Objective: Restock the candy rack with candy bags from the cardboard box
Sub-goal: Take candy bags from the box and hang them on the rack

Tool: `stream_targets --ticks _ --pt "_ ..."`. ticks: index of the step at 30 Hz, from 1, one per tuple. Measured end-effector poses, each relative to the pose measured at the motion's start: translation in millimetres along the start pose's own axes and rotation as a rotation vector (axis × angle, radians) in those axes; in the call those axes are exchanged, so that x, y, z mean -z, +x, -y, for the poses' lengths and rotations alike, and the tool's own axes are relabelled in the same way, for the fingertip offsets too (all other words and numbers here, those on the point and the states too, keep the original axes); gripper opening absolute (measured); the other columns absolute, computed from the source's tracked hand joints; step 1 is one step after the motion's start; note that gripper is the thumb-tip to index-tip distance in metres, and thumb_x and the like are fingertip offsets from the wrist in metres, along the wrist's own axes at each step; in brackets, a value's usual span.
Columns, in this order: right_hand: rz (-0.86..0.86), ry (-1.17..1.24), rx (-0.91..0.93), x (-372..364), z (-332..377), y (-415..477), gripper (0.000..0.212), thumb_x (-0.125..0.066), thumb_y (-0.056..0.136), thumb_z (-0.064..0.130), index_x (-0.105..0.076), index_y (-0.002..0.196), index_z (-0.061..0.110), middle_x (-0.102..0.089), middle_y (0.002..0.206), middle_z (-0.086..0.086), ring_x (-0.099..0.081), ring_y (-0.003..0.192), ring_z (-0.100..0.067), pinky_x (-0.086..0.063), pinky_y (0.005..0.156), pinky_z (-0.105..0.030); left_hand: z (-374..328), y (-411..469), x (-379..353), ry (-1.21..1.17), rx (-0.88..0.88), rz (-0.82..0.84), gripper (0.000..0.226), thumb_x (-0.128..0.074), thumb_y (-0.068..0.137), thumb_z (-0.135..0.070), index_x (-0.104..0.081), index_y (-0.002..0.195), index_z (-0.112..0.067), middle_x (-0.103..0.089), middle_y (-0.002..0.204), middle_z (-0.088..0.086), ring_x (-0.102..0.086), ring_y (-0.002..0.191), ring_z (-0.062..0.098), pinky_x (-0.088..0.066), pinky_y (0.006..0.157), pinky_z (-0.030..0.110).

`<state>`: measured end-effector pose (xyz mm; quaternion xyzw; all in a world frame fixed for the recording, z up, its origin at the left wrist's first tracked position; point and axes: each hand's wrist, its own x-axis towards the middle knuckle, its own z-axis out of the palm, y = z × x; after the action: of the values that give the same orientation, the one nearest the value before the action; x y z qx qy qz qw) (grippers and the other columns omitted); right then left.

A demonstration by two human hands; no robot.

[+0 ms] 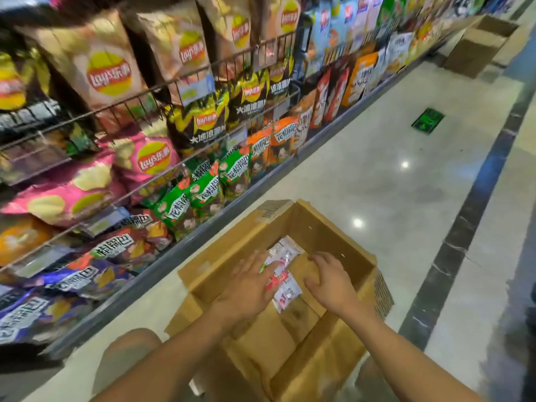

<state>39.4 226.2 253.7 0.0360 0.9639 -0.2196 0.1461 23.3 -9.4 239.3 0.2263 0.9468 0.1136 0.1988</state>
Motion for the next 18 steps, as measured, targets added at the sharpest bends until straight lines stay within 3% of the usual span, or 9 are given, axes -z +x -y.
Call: stream_targets --ticks 5,11,16,18 --pt "0.054 -0.023 -0.008 -88 -44 31 0.061 -0.066 0.09 0.039 -0.048 0.146 0.024 -0.043 0.152 -0.002 -0.04 0.141 -0.025 -0.041 0.113 -0.043 28 34 -72 -0.001 0.024 0.02 0.062 -0.03 0.107 -0.061 -0.017 0.163 -0.039 -0.005 0.175 -0.002 0.001 0.162 0.023 -0.008 0.129 0.046" --pt "0.11 -0.07 0.004 -152 -68 63 0.068 -0.066 0.091 0.039 -0.04 0.151 0.021 -0.042 0.152 -0.003 -0.048 0.133 -0.025 -0.045 0.104 -0.038 51 56 -102 -0.132 0.029 0.021 0.065 -0.037 0.106 -0.059 -0.019 0.164 -0.036 -0.009 0.175 -0.005 -0.004 0.162 0.021 -0.011 0.128 0.042" --pt "0.195 -0.107 -0.026 -188 -71 92 0.072 -0.067 0.093 0.039 -0.035 0.155 0.021 -0.041 0.153 -0.005 -0.045 0.136 -0.027 -0.045 0.106 -0.039 64 63 -108 -0.544 0.095 -0.068 0.055 -0.053 0.106 -0.046 -0.039 0.157 -0.031 -0.032 0.165 -0.006 -0.029 0.153 0.014 -0.021 0.116 0.019" --pt "0.233 -0.106 -0.035 -201 -72 107 0.074 -0.067 0.092 0.039 -0.033 0.156 0.021 -0.04 0.155 -0.007 -0.046 0.137 -0.03 -0.046 0.108 -0.041 59 67 -98 -0.801 0.148 -0.113 0.045 -0.056 0.107 -0.038 -0.05 0.149 -0.025 -0.048 0.15 -0.003 -0.048 0.136 0.013 -0.036 0.104 0.012"
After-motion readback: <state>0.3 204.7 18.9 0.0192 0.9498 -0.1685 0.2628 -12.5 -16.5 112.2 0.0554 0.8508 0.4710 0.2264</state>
